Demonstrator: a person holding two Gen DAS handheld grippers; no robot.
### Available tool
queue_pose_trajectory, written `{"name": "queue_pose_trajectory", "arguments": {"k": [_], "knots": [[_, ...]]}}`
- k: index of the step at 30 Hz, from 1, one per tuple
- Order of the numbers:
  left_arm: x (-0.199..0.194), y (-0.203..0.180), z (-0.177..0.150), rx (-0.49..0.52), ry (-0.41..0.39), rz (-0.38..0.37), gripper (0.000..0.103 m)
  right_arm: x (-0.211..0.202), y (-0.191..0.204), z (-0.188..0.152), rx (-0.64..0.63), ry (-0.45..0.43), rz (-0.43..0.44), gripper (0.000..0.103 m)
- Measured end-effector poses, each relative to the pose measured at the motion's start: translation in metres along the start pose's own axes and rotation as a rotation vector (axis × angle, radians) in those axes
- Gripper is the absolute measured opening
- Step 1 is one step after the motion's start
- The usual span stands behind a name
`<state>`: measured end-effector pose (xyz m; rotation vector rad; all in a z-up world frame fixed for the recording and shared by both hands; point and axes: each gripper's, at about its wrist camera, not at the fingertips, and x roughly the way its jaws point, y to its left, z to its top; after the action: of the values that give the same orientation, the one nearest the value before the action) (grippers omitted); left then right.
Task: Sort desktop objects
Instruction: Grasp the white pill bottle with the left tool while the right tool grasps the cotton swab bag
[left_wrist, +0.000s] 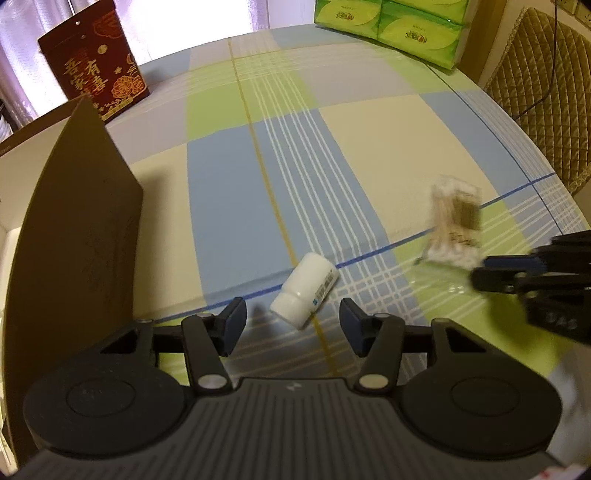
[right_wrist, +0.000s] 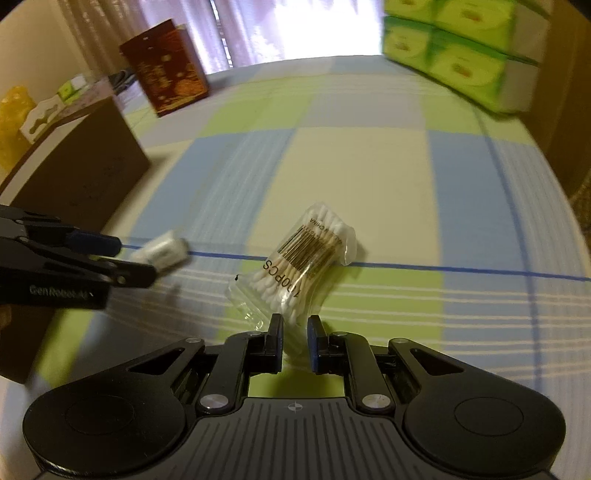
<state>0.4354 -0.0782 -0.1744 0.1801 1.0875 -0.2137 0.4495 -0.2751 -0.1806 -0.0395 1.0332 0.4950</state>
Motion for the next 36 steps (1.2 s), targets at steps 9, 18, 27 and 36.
{"name": "queue_pose_trajectory", "arguments": {"k": [9,18,27,36], "knots": [[0.022,-0.003,0.01,-0.043,0.047,-0.048,0.025,-0.015,-0.015,-0.008,-0.004,0.041,-0.061,0.011],[0.02,-0.002,0.004,-0.097,0.033,-0.028,0.023,-0.022,-0.02,-0.01,0.073,0.017,-0.06,0.075],[0.01,0.002,-0.013,-0.132,0.045,-0.013,0.023,0.001,-0.016,0.012,0.181,-0.025,-0.053,0.076],[0.004,0.003,-0.02,-0.126,0.054,-0.019,0.023,0.016,0.002,0.022,0.046,-0.063,-0.08,0.029]]}}
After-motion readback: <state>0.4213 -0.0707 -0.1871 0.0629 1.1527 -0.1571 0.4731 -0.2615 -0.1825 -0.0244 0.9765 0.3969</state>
